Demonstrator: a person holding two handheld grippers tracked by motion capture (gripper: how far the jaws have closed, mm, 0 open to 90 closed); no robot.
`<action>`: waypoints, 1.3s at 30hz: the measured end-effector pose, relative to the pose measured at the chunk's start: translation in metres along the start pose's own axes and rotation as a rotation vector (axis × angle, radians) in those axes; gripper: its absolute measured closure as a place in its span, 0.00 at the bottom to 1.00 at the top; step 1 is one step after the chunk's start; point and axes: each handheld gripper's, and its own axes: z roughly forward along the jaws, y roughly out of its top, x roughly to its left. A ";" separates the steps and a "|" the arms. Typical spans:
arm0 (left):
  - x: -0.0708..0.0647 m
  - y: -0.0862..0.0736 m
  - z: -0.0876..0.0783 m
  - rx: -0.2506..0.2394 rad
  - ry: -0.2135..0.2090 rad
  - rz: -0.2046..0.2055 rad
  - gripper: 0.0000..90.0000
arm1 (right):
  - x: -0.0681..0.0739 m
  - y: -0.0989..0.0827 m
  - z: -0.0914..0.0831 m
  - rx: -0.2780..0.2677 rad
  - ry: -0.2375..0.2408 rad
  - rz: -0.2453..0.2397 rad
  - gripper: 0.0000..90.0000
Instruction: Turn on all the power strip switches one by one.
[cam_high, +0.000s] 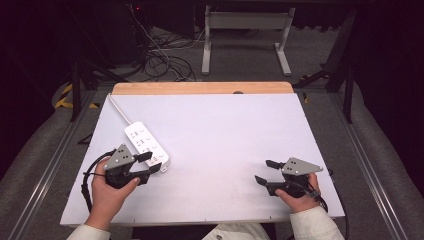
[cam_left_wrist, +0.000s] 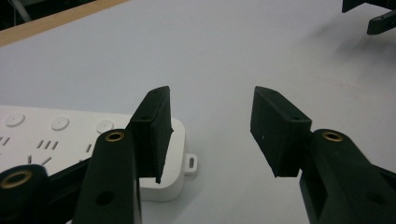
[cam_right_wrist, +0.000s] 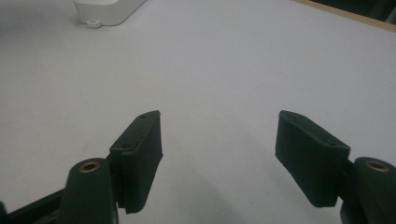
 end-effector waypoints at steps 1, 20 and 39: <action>0.001 0.001 0.001 -0.001 0.001 0.002 0.56 | 0.000 0.000 0.000 0.000 0.000 0.000 0.36; 0.018 0.012 0.016 0.089 -0.068 -0.060 1.00 | 0.000 0.000 0.000 -0.002 -0.002 -0.006 0.36; 0.044 0.013 0.047 0.183 -0.054 -0.108 1.00 | -0.001 -0.001 0.002 0.005 0.007 0.000 0.36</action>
